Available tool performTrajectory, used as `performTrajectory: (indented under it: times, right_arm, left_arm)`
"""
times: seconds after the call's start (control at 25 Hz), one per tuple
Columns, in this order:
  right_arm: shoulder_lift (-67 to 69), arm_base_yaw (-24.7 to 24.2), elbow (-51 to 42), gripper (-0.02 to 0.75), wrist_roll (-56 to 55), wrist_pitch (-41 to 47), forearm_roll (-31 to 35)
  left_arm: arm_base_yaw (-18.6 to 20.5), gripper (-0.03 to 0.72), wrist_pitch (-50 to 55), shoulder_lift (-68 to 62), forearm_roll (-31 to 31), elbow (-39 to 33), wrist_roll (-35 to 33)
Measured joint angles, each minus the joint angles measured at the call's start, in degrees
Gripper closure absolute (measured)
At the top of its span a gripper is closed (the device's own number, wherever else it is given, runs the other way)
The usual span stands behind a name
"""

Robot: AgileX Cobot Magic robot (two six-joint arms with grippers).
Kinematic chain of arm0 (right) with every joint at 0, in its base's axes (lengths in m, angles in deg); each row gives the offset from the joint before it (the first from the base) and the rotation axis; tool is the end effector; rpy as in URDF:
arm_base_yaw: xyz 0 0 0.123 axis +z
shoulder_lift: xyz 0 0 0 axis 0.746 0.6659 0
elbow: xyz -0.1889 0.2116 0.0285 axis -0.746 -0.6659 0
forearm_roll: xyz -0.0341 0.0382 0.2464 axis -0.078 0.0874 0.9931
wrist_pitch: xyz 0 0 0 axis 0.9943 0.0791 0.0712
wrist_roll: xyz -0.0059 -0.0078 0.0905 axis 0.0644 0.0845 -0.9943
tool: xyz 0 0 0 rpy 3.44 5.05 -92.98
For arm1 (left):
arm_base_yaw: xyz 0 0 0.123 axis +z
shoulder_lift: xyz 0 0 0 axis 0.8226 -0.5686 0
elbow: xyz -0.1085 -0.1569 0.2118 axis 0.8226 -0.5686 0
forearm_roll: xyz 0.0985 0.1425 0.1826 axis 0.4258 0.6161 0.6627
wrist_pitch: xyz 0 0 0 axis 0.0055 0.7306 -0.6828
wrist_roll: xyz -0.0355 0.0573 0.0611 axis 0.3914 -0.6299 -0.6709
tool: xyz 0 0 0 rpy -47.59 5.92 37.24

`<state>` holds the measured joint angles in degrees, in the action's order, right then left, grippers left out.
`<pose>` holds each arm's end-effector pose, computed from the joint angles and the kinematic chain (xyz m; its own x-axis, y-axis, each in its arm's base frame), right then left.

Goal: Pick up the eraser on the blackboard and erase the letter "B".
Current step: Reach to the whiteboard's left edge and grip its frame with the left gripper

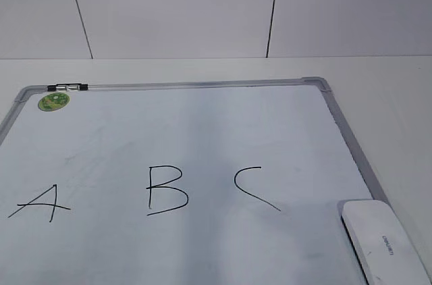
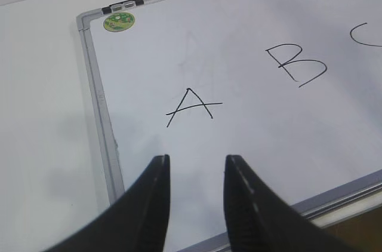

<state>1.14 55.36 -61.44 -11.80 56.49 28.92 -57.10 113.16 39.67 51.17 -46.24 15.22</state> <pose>-0.0098 -0.0137 0.2682 -0.5261 -0.0561 -0.8486 -0.0040 0.9980 -0.0635 -0.0125 -0.0204 0.2825 -0.4443 0.1736 -0.8789 0.3056 0.9516 0.0335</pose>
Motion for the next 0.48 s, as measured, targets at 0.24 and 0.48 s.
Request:
performTrajectory:
  times: [0.24,0.48]
  right_arm:
    - [0.0,0.0,0.0,0.457,0.0,0.0,0.0]
    - [0.0,0.0,0.0,0.457,0.0,0.0,0.0]
  left_arm:
    - [0.0,0.449,0.0,0.0,0.0,0.0,0.0]
    - [0.0,0.449,0.0,0.0,0.0,0.0,0.0]
